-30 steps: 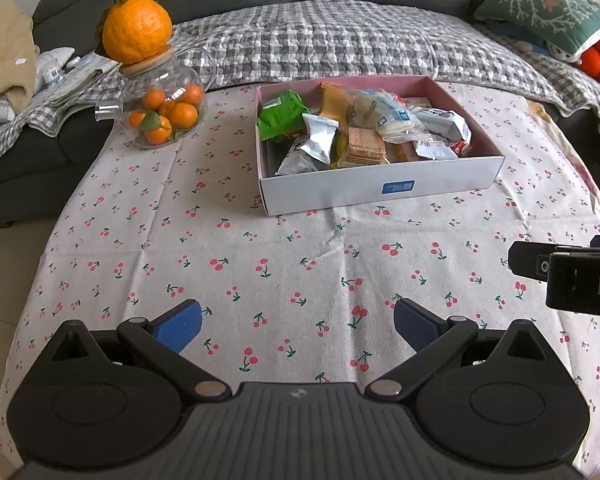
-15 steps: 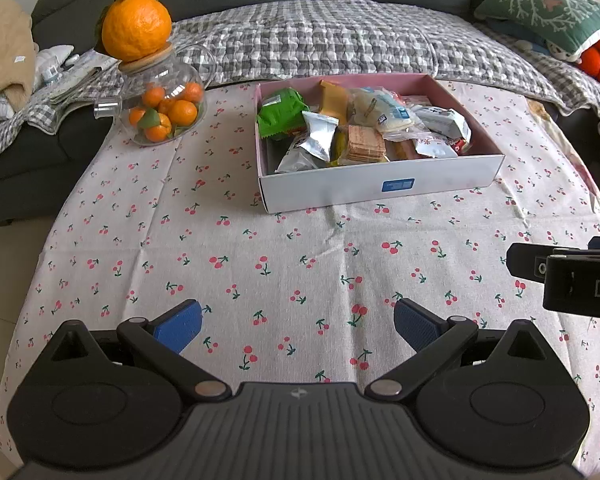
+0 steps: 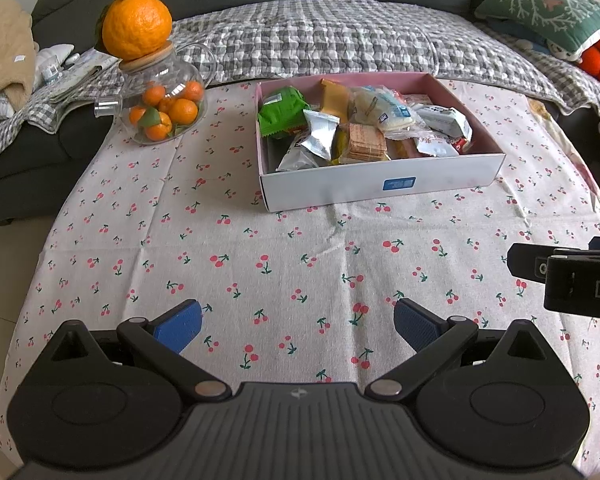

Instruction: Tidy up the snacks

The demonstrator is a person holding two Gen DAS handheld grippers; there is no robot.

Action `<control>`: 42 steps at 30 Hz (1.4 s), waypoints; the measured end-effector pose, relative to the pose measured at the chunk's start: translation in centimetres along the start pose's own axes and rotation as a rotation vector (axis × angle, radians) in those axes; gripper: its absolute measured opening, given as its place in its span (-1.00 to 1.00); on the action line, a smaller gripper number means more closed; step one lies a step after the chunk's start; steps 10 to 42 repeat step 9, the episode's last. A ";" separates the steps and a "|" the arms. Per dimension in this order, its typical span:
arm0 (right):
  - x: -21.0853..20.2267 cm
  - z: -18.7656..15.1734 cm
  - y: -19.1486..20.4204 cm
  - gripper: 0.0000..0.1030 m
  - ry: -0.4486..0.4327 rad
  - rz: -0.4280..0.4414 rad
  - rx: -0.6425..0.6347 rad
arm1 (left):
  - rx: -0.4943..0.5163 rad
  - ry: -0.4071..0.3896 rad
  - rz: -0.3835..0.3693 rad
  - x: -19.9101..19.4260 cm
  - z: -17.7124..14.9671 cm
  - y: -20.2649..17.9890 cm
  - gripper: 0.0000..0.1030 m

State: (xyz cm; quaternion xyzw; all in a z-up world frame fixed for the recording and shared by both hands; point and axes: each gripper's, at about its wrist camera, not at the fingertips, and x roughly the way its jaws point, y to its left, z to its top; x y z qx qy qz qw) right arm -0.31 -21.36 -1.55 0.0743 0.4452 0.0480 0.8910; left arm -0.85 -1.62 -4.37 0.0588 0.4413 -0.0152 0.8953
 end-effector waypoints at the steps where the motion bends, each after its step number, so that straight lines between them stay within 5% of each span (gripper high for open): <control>1: 0.0 0.0 0.0 0.84 0.000 0.000 0.000 | 0.000 0.000 0.001 0.0 0.0 0.0 0.99; 42: 0.2 -0.2 0.0 0.84 0.004 -0.003 -0.006 | 0.007 -0.002 0.001 0.0 -0.2 -0.1 0.99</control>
